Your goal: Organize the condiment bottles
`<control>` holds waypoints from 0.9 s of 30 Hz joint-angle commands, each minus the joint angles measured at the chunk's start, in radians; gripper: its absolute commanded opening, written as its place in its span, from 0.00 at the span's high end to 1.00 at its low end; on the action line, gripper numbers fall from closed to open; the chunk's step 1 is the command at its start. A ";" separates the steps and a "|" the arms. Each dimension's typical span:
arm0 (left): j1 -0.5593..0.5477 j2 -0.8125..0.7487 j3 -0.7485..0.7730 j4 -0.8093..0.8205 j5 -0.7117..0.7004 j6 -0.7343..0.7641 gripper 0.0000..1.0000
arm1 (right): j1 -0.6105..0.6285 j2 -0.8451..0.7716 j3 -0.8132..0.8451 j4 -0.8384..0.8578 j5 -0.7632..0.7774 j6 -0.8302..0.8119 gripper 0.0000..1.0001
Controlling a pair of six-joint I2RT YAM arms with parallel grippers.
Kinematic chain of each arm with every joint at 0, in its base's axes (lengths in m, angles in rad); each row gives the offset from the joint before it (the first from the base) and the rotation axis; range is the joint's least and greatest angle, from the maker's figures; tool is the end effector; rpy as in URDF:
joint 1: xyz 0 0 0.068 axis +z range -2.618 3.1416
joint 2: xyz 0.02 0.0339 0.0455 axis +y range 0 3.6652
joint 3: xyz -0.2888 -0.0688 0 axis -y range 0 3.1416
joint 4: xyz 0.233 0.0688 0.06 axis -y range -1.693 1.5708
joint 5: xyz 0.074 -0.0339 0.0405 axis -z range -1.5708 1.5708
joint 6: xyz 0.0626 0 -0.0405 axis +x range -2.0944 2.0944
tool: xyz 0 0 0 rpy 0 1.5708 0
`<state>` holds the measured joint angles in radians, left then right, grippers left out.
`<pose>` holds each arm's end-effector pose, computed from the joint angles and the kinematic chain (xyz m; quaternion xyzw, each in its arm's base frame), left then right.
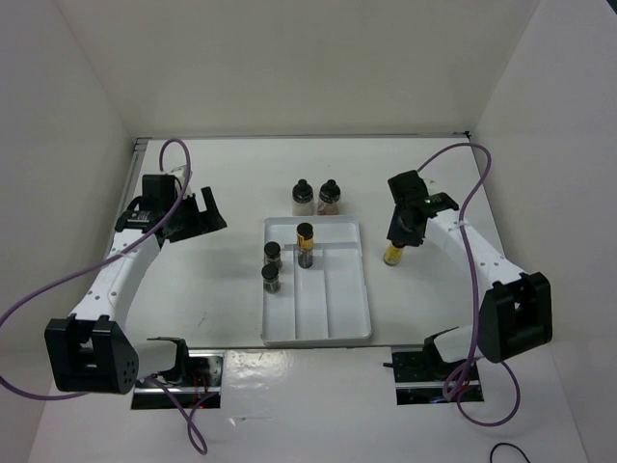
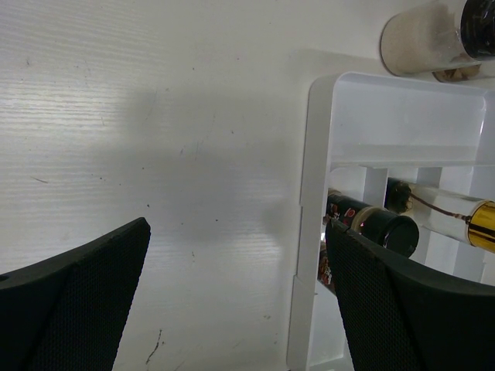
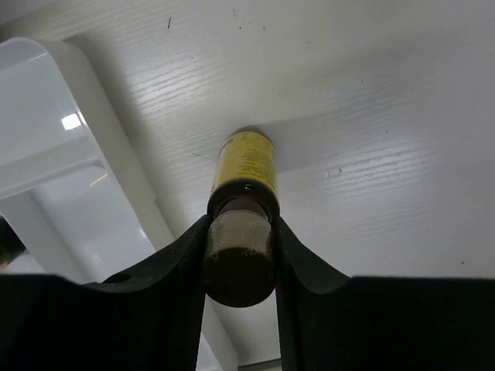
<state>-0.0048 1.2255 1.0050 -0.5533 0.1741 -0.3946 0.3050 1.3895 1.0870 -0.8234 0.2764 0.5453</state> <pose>0.2597 -0.0121 0.2980 -0.1447 0.9073 -0.1552 0.3630 0.2588 0.0636 0.2643 0.1460 0.9555 -0.0323 0.2545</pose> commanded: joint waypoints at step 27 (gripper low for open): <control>0.016 0.055 0.003 0.044 0.027 0.023 0.00 | 0.302 0.103 0.383 -0.178 -0.020 0.007 1.00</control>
<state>0.0044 1.2755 1.0050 -0.5446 0.1825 -0.3916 0.5930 1.4899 1.4567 -0.9981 0.2615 0.5426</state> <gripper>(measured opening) 1.000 0.407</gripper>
